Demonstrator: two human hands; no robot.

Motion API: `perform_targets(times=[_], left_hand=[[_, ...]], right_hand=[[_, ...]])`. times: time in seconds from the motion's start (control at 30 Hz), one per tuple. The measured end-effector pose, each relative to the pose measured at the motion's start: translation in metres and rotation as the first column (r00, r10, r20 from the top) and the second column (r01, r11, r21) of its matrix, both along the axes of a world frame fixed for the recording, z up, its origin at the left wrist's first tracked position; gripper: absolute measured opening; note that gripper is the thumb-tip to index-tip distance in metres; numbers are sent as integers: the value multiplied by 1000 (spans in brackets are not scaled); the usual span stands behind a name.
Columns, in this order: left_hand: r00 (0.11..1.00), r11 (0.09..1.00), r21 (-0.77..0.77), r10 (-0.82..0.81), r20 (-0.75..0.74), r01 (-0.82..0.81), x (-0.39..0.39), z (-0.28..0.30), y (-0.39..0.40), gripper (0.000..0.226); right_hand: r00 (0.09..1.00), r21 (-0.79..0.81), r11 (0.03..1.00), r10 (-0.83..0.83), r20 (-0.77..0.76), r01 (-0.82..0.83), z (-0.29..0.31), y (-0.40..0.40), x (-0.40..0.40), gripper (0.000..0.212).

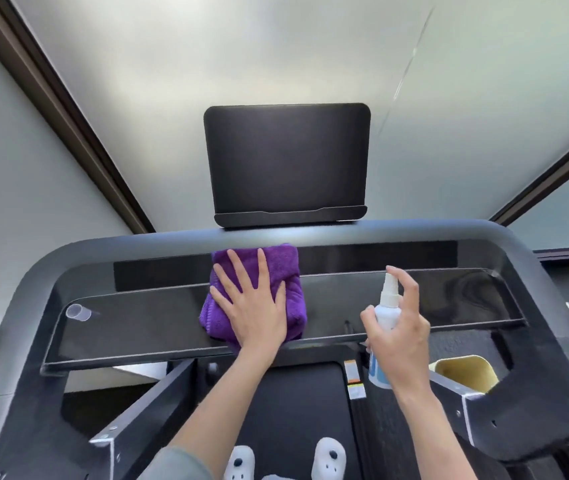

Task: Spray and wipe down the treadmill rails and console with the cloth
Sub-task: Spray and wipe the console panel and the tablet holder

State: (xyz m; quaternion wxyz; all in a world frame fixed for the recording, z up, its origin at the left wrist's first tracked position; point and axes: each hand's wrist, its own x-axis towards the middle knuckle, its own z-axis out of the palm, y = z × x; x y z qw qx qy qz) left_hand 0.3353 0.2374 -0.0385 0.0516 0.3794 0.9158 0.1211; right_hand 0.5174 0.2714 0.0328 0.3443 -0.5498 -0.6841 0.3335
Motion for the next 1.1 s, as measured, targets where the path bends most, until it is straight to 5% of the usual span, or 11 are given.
perform_targets(times=[0.57, 0.77, 1.1], left_hand=[[1000, 996, 86, 9, -7, -9, 142, 4, 113, 78], [991, 993, 68, -94, -95, 100, 126, 0, 100, 70], [995, 996, 37, 85, -57, -83, 104, -6, 61, 71]], right_hand=[[997, 6, 997, 77, -6, -77, -7, 82, 91, 64], [996, -8, 996, 93, -15, -94, -8, 93, 102, 64], [990, -18, 991, 135, -49, -136, -15, 97, 88, 65]])
